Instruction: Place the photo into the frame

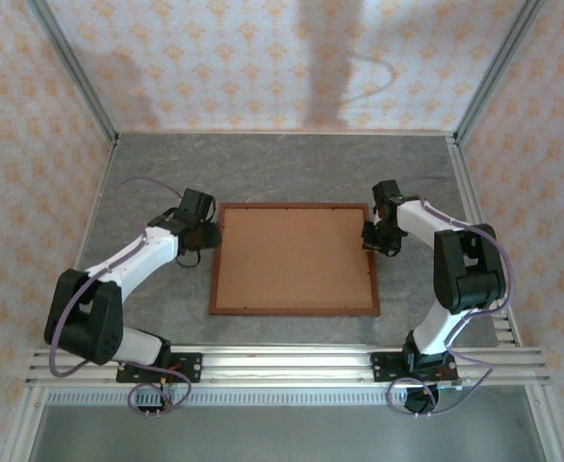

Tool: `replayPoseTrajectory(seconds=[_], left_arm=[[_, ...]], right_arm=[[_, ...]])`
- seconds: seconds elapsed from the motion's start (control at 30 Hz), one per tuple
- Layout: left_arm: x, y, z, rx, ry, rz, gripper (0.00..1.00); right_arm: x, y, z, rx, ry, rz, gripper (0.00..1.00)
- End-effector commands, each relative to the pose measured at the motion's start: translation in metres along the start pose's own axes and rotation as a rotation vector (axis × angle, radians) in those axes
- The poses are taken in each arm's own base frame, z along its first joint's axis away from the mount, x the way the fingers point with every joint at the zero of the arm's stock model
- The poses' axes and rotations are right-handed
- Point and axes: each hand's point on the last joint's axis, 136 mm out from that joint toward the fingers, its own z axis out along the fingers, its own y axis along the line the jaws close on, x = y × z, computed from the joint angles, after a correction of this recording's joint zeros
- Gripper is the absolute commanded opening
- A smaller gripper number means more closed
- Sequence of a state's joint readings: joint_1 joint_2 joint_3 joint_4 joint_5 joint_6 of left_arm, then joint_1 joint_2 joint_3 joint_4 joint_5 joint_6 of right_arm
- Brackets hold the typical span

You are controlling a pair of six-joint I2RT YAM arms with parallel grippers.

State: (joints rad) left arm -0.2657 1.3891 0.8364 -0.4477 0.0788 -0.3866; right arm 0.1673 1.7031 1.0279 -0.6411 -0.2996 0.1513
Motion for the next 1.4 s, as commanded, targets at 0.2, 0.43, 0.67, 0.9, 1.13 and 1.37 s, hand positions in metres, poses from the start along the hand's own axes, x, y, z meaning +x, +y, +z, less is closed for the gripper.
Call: replayPoseTrajectory(seconds=[0.2,0.43,0.67,0.9,1.13,1.37], left_arm=[[0.073,0.009,0.004,0.008,0.183,-0.02,0.33],[0.09,0.005,0.014,0.001,0.24,0.012,0.3],[0.098,0.008,0.017,-0.013,0.262,0.025,0.29],[0.101,0.011,0.01,-0.02,0.255,0.021,0.29],[0.093,0.016,0.004,-0.044,0.22,0.03,0.28],[0.097,0.011,0.015,-0.025,0.237,0.03,0.27]], right_arm=[[-0.014,0.002,0.002,0.002,-0.034,-0.003,0.18],[-0.013,0.001,0.002,0.004,-0.035,-0.004,0.18],[-0.013,0.001,0.003,0.007,-0.033,-0.007,0.18],[-0.013,0.001,0.004,0.006,-0.029,-0.004,0.18],[-0.012,0.002,0.003,0.002,-0.03,-0.004,0.18],[-0.012,0.002,0.003,0.0,-0.032,-0.005,0.18]])
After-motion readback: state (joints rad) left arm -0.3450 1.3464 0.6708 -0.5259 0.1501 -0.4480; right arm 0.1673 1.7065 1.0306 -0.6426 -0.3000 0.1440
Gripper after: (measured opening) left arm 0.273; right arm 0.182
